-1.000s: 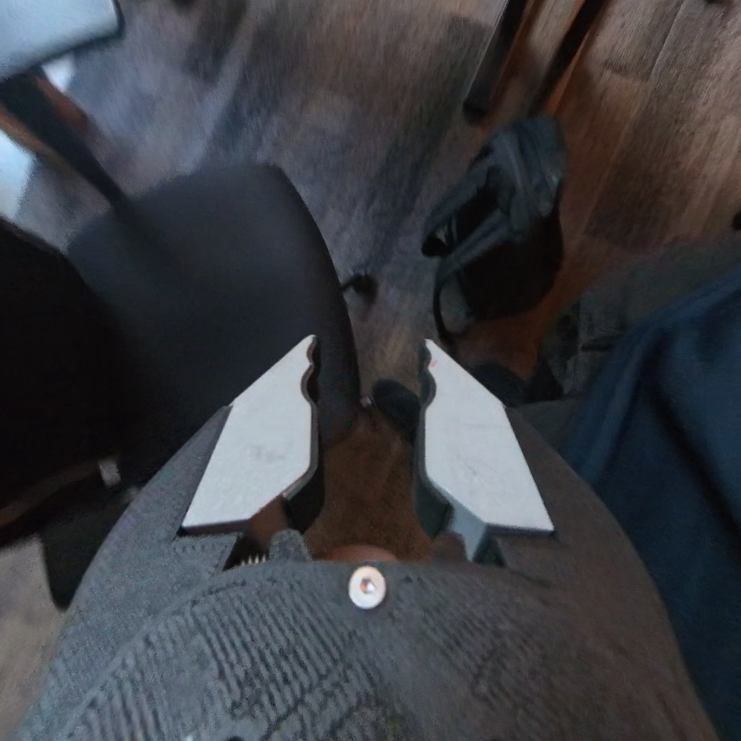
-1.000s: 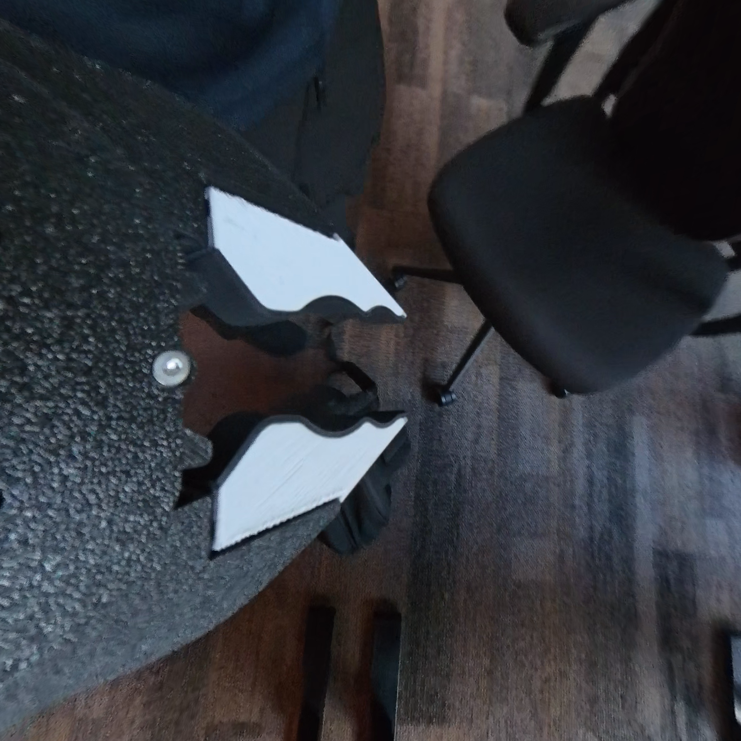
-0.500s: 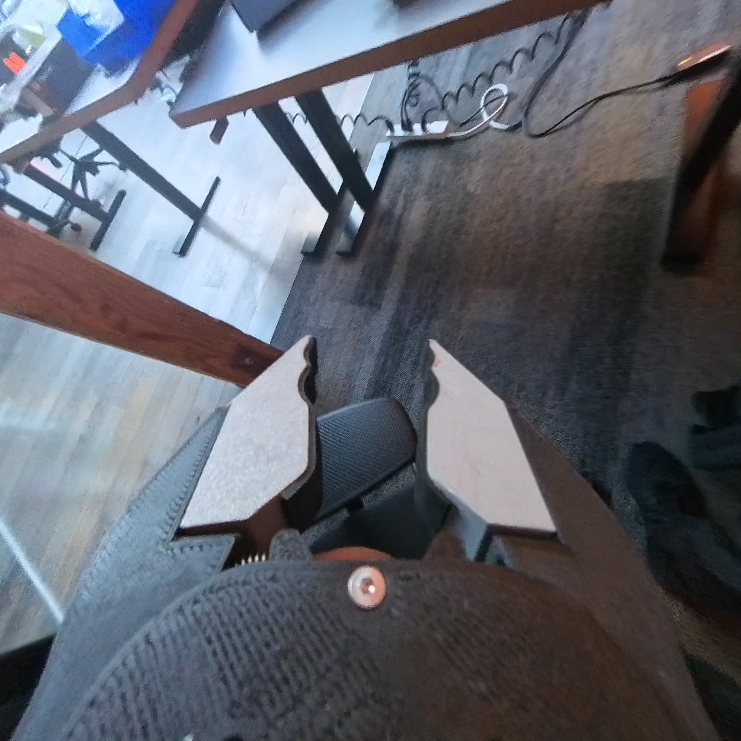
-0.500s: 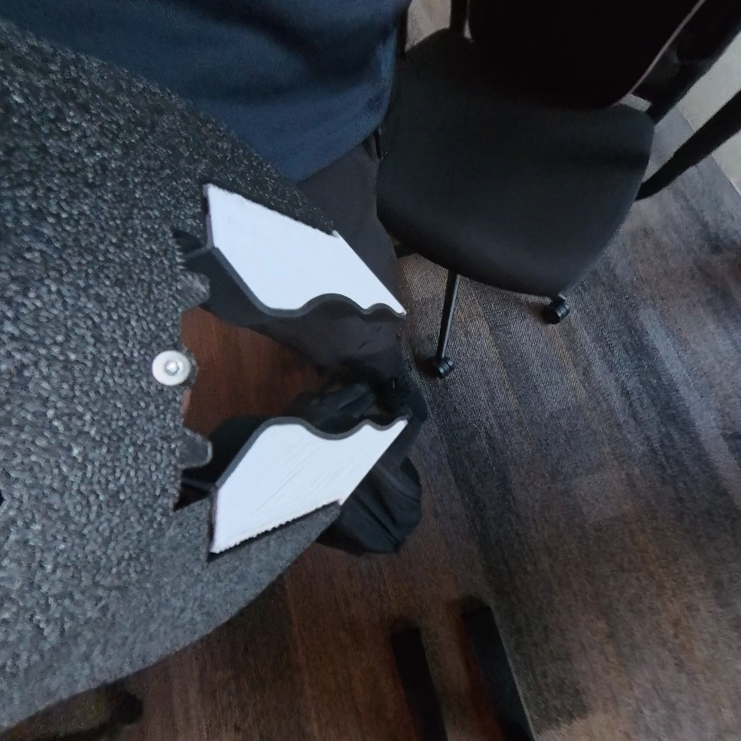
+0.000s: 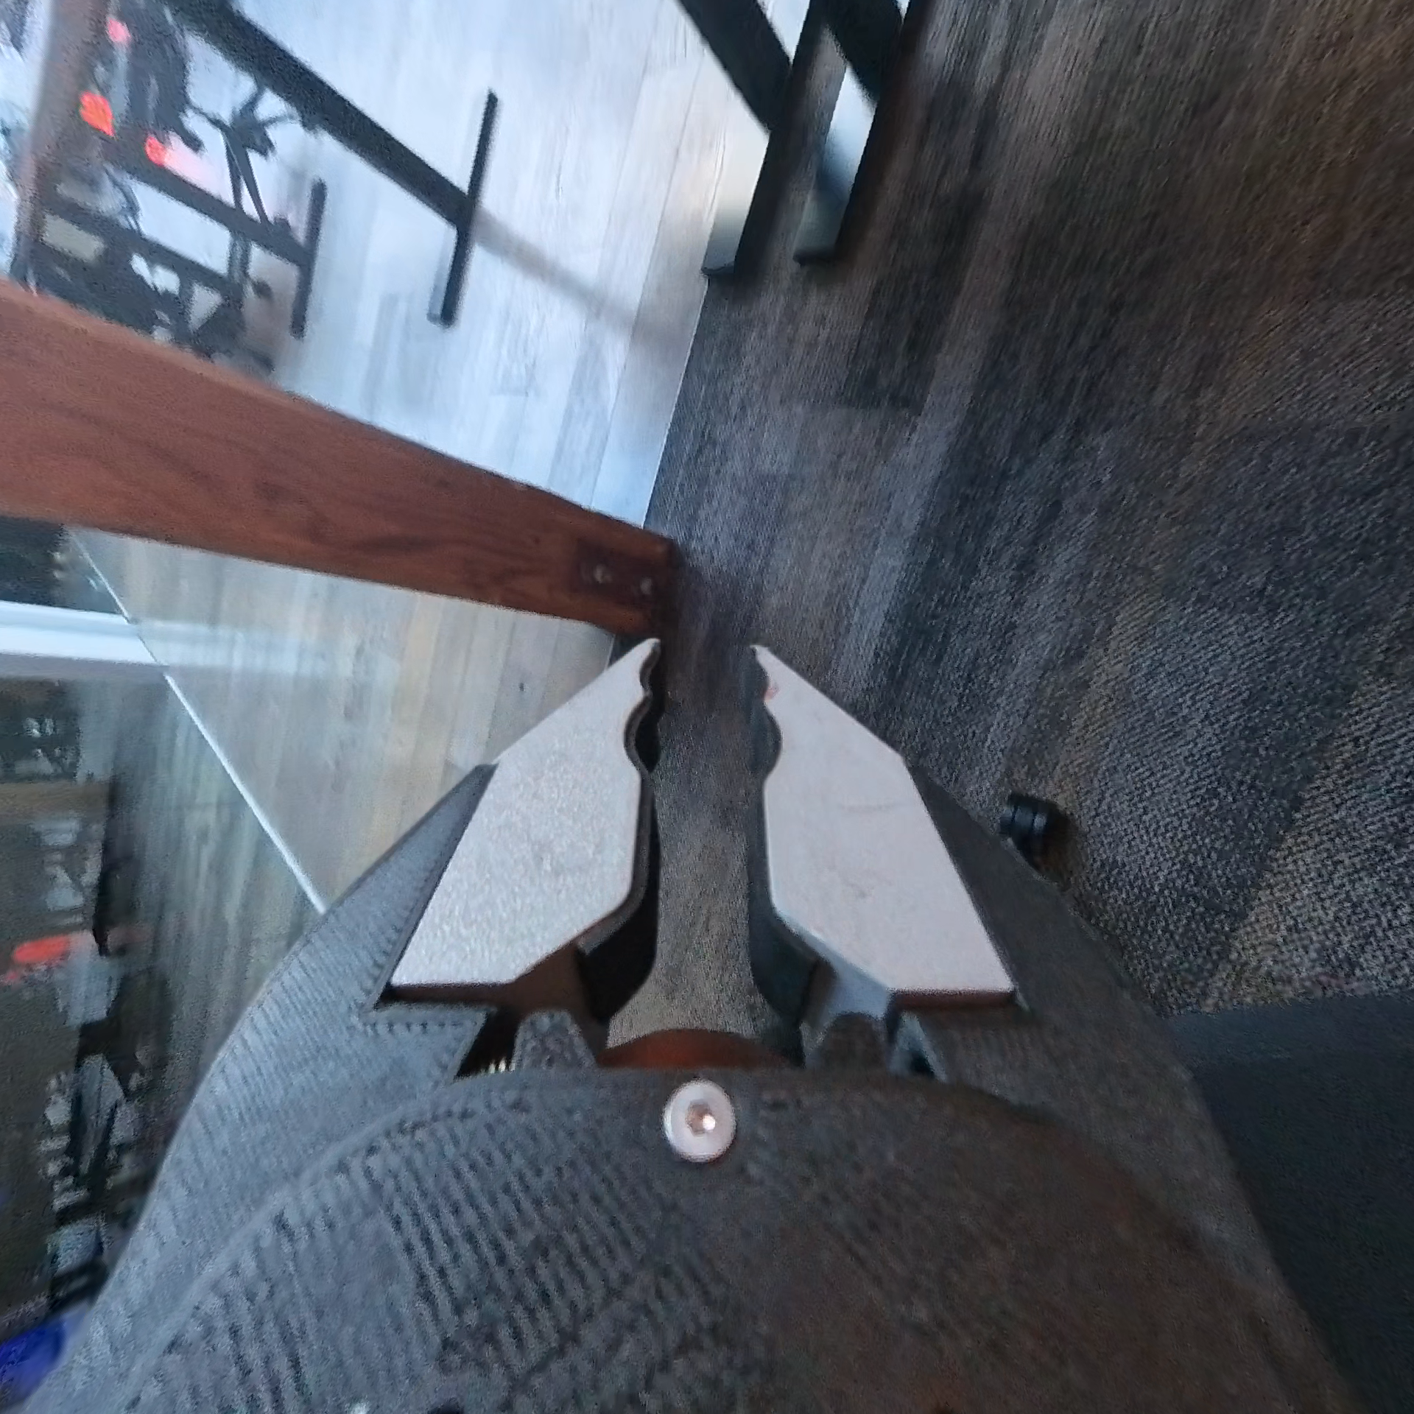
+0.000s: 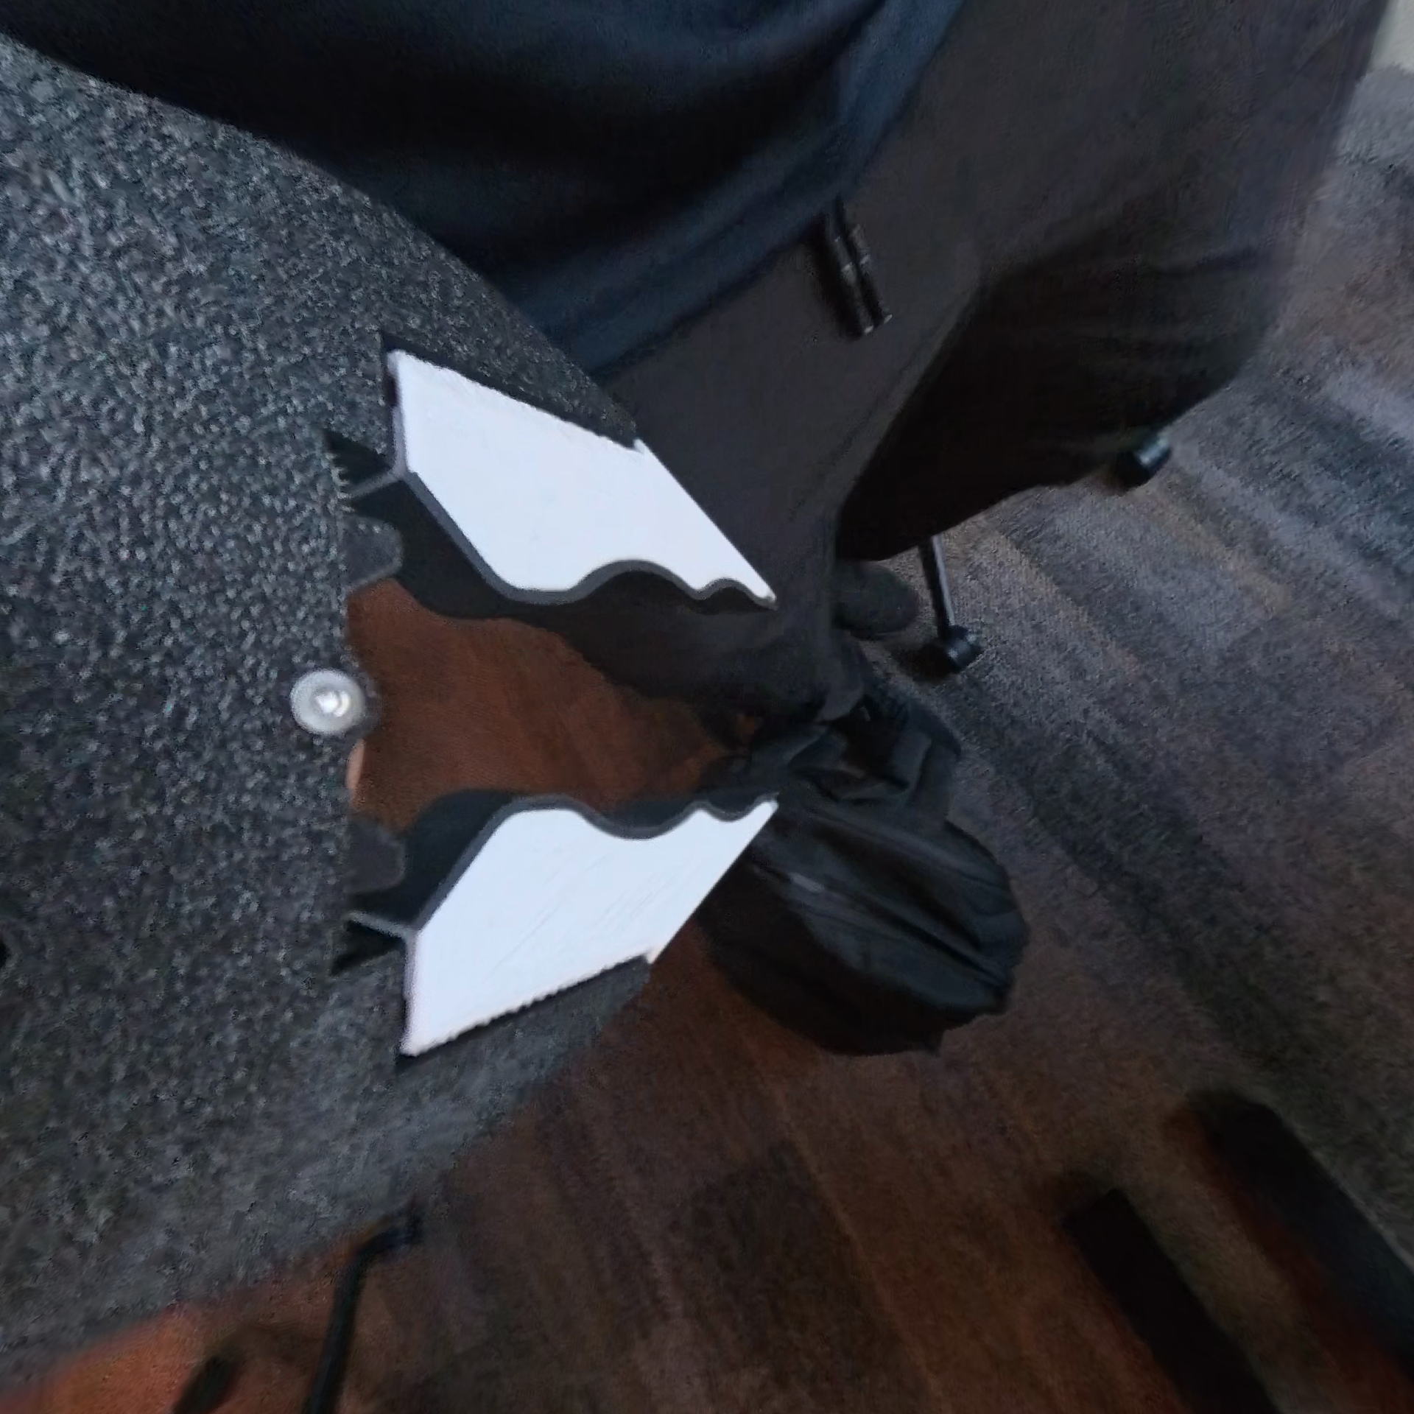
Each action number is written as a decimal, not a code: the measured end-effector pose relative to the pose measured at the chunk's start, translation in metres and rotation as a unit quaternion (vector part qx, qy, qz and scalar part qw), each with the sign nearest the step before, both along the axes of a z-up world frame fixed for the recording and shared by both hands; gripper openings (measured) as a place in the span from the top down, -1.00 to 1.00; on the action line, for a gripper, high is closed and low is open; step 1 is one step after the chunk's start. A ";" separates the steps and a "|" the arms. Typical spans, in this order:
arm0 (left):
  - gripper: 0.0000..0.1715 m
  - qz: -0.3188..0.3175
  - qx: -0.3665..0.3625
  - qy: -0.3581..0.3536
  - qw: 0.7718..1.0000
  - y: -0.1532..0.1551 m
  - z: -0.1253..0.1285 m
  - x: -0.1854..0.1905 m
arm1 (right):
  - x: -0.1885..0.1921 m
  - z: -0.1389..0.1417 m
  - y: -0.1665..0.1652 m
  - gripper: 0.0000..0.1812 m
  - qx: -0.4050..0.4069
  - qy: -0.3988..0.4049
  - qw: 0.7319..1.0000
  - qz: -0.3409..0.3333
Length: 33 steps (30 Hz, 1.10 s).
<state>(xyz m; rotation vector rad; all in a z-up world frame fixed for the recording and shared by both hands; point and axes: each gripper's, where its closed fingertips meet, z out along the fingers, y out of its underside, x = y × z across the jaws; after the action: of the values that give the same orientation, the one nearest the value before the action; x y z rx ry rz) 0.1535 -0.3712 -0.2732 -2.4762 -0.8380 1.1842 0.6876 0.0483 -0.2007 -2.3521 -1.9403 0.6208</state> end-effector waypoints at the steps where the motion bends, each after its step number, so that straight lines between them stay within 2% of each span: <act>1: 0.81 0.012 -0.004 -0.008 1.000 -0.011 -0.011 -0.005 | 0.005 -0.003 -0.001 0.52 -0.004 -0.011 1.000 -0.012; 4: 0.88 0.033 -0.032 -0.031 0.998 -0.030 -0.028 -0.016 | 0.013 -0.017 -0.005 0.52 -0.020 -0.041 0.997 -0.057; 6: 0.93 0.028 -0.015 -0.009 0.999 -0.029 -0.021 -0.029 | 0.014 -0.028 -0.008 0.52 -0.024 -0.057 0.995 -0.084; 9: 0.99 0.012 -0.013 -0.096 0.995 -0.031 -0.046 -0.029 | 0.011 -0.043 -0.015 0.52 -0.023 -0.080 0.989 -0.119; 10: 1.00 0.021 -0.029 -0.110 0.993 -0.040 -0.054 -0.034 | 0.009 -0.048 -0.017 0.51 -0.016 -0.087 0.988 -0.130; 13: 1.00 0.071 -0.102 -0.143 0.982 -0.094 -0.073 -0.047 | -0.004 -0.065 -0.025 0.53 0.003 -0.105 0.982 -0.159; 17: 1.00 0.011 -0.135 -0.200 0.970 -0.135 -0.089 -0.033 | -0.035 -0.095 -0.040 0.52 0.015 -0.108 0.972 -0.209; 18: 1.00 0.010 -0.132 -0.207 0.969 -0.147 -0.090 -0.032 | -0.046 -0.104 -0.044 0.52 0.020 -0.105 0.971 -0.212; 21: 1.00 0.059 -0.109 -0.266 0.956 -0.186 -0.099 -0.025 | -0.087 -0.131 -0.045 0.53 0.034 -0.086 0.979 -0.179; 25: 1.00 0.077 -0.078 -0.322 0.940 -0.213 -0.108 -0.014 | -0.165 -0.148 -0.017 0.51 0.085 0.008 0.985 -0.148; 27: 1.00 0.078 -0.058 -0.345 0.933 -0.218 -0.110 -0.008 | -0.212 -0.146 0.002 0.45 0.112 0.076 0.981 -0.139; 30: 1.00 0.052 -0.024 -0.369 0.928 -0.214 -0.110 -0.001 | -0.278 -0.125 0.022 0.40 0.161 0.182 0.963 -0.118; 33: 1.00 0.033 0.046 -0.410 0.910 -0.204 -0.108 0.006 | -0.325 -0.106 0.007 0.37 0.177 0.273 0.939 -0.114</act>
<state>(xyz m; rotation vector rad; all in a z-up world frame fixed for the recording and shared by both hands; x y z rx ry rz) 0.1592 -0.5749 -0.3814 -2.8663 -1.1289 0.0399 0.3631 0.0555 -0.3062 -1.8822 -1.3790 0.7331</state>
